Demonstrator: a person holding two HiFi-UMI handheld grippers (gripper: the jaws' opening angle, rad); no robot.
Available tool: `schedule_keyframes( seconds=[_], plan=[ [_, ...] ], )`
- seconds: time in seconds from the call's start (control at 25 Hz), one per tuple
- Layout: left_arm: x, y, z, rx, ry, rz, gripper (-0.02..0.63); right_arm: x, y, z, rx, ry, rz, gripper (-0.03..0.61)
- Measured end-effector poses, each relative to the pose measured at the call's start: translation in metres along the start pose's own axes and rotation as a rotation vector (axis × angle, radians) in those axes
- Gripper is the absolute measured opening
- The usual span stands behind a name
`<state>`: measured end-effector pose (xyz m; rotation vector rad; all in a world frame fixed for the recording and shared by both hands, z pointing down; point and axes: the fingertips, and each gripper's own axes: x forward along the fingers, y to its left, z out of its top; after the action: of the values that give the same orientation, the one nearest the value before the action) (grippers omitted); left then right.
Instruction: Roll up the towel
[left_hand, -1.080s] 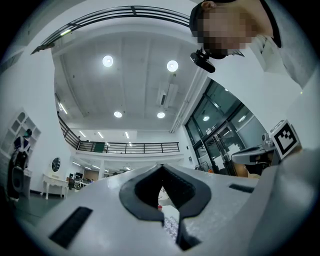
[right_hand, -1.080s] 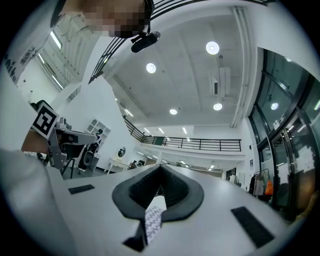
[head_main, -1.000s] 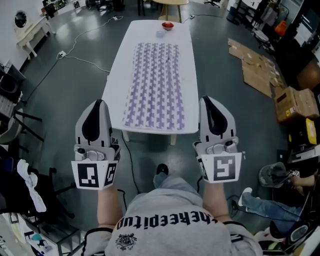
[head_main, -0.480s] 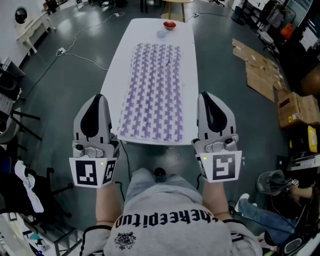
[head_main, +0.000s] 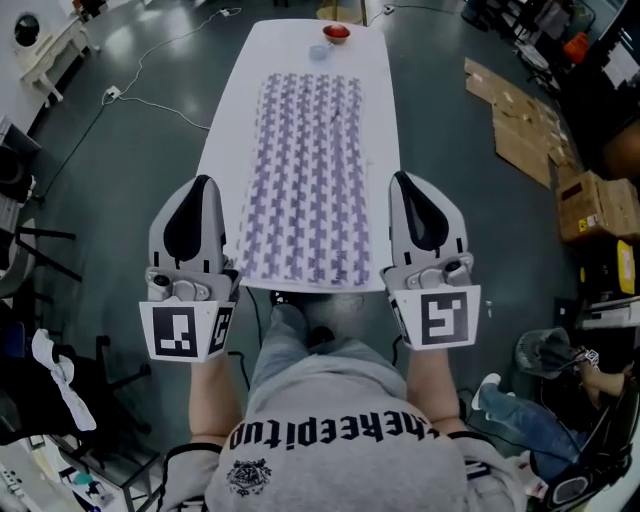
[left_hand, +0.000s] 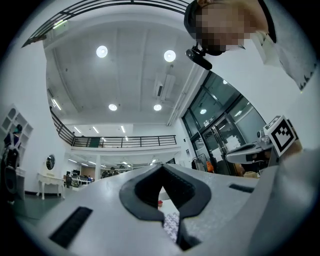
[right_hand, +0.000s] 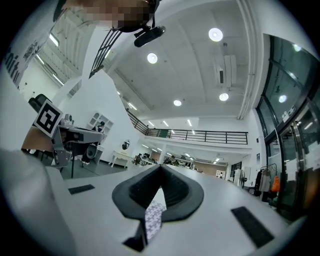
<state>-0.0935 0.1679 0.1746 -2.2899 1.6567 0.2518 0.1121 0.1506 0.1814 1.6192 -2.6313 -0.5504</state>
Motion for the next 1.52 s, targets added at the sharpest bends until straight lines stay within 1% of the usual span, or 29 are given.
schedule_keyframes(
  seconds=[0.24, 0.32, 0.4, 0.48, 0.56, 0.64, 0.76, 0.92, 1.04, 1.16, 1.28, 1.4, 1.48, 1.52],
  plan=[
    [0.025, 0.017, -0.050, 0.023, 0.112, -0.066, 0.003, 0.035, 0.018, -0.044, -0.015, 0.118, 0.054, 0.002],
    [0.027, 0.006, -0.064, 0.046, 0.166, -0.101, 0.003, 0.029, 0.019, -0.060, -0.029, 0.169, 0.091, 0.002],
    [0.024, -0.017, -0.080, 0.093, 0.227, -0.151, 0.003, 0.015, 0.018, -0.079, -0.044, 0.225, 0.139, 0.002],
    [0.018, -0.038, -0.106, 0.155, 0.296, -0.226, 0.003, 0.001, 0.022, -0.106, -0.057, 0.300, 0.193, 0.002],
    [0.001, -0.048, -0.141, 0.212, 0.384, -0.318, 0.003, -0.010, 0.041, -0.135, -0.058, 0.397, 0.244, 0.002],
    [-0.035, -0.055, -0.176, 0.241, 0.479, -0.409, 0.003, -0.028, 0.071, -0.157, -0.065, 0.479, 0.304, 0.002],
    [-0.106, -0.078, -0.217, 0.295, 0.607, -0.558, 0.005, -0.078, 0.113, -0.184, -0.093, 0.590, 0.405, 0.002],
    [-0.167, -0.098, -0.263, 0.381, 0.752, -0.757, 0.005, -0.128, 0.143, -0.227, -0.119, 0.723, 0.547, 0.003],
    [-0.199, -0.104, -0.288, 0.436, 0.830, -0.883, 0.013, -0.157, 0.159, -0.255, -0.129, 0.805, 0.642, 0.007],
    [-0.225, -0.100, -0.306, 0.484, 0.891, -0.985, 0.078, -0.181, 0.175, -0.279, -0.144, 0.875, 0.725, 0.055],
    [-0.249, -0.099, -0.319, 0.521, 0.945, -1.052, 0.121, -0.209, 0.191, -0.299, -0.179, 0.934, 0.810, 0.097],
    [-0.266, -0.105, -0.327, 0.527, 0.998, -1.092, 0.179, -0.231, 0.195, -0.317, -0.223, 0.982, 0.871, 0.132],
    [-0.273, -0.105, -0.334, 0.523, 1.032, -1.101, 0.205, -0.237, 0.196, -0.327, -0.256, 1.006, 0.896, 0.145],
    [-0.276, -0.105, -0.339, 0.522, 1.048, -1.101, 0.207, -0.238, 0.196, -0.331, -0.270, 1.015, 0.902, 0.152]
  ],
)
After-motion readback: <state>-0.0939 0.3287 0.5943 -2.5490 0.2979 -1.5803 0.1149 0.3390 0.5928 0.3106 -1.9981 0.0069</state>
